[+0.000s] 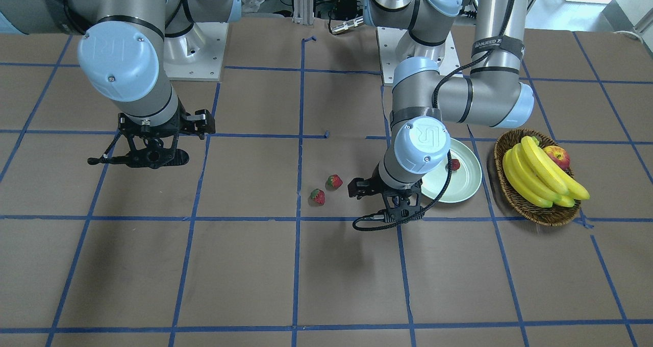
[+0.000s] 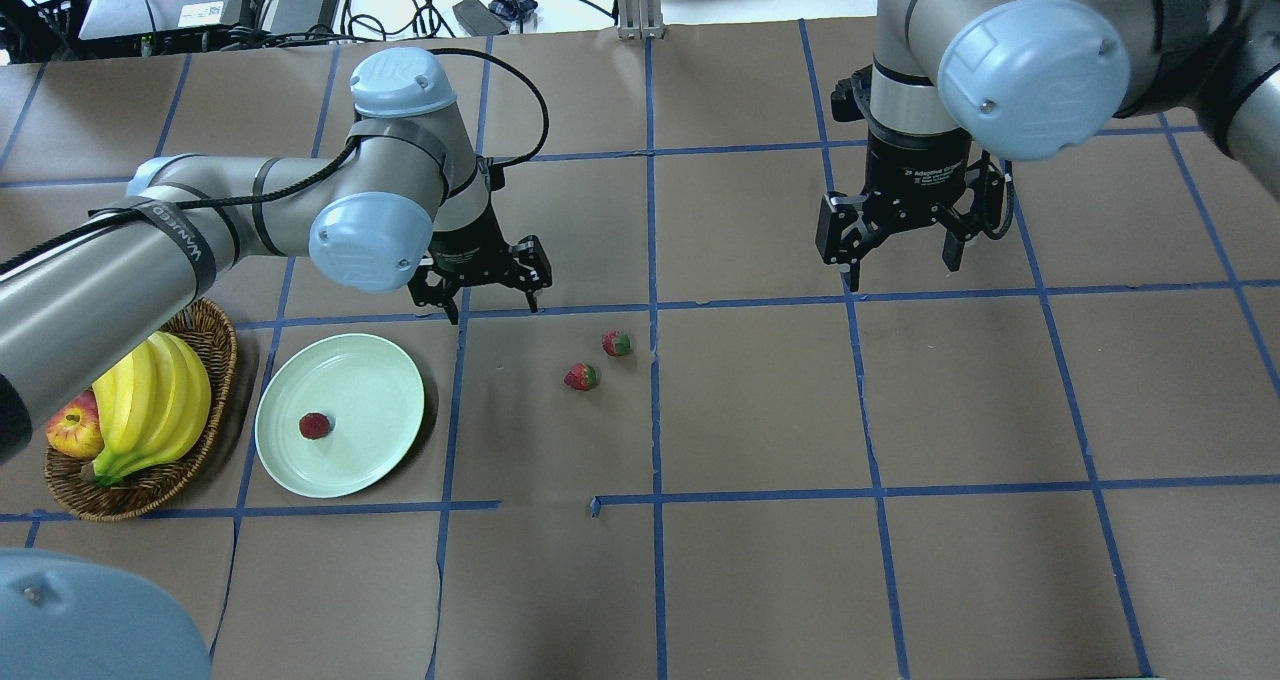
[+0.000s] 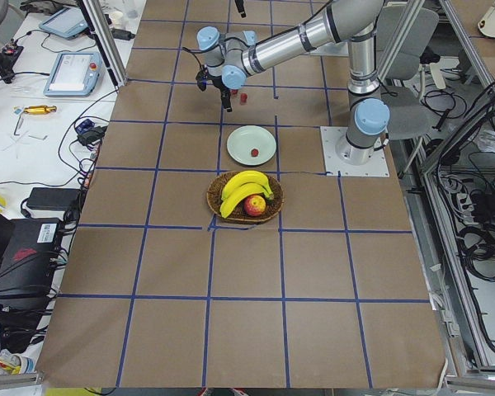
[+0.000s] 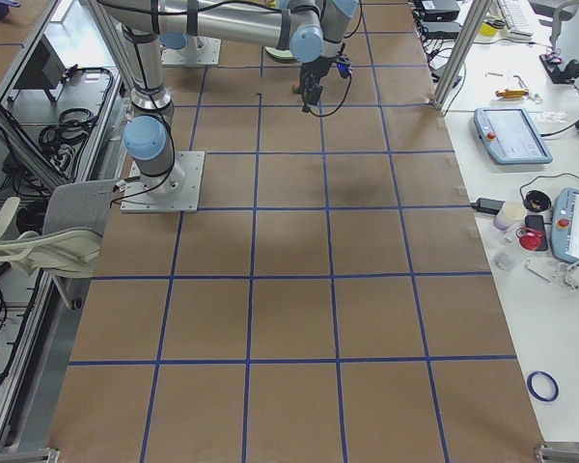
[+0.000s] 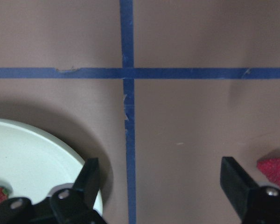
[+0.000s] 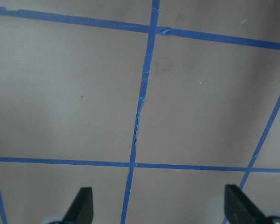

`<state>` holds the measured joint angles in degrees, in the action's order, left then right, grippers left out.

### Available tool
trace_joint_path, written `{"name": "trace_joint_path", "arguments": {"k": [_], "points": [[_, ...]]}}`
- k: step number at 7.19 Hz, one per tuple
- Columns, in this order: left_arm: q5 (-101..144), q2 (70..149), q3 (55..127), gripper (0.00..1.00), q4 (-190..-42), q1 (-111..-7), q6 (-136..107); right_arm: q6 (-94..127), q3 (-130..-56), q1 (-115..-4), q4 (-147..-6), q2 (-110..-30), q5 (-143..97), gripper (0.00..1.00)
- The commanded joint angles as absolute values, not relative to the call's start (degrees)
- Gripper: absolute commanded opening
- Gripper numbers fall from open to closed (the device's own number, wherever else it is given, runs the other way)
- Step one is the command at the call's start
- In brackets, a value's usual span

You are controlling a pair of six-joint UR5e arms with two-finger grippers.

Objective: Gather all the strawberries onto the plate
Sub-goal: 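Move the left gripper back over the two remaining strawberries, then lower the left gripper and grasp the nearer strawberry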

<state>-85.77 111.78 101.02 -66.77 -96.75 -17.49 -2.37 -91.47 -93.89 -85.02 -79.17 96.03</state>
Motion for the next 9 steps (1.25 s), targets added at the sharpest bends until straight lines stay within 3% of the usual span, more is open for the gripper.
{"name": "trace_joint_path", "arguments": {"k": [1,3,5,9], "points": [[-82.27,111.88,101.07,1.00,-64.78,-99.23,-33.24,-2.81,-91.49,-93.08,-85.34,-79.10,96.33,1.00],[-82.97,111.80,101.25,1.00,-64.77,-99.32,-47.65,-2.73,-91.58,-93.08,-85.34,-79.19,95.98,1.00],[-82.79,112.06,105.79,1.00,-65.48,-99.49,-64.80,-2.90,-91.49,-93.08,-85.43,-79.19,96.59,1.00],[-82.10,112.24,107.40,1.00,-65.39,-101.33,-74.00,-2.81,-91.58,-93.08,-85.08,-79.10,96.85,1.00]]}}
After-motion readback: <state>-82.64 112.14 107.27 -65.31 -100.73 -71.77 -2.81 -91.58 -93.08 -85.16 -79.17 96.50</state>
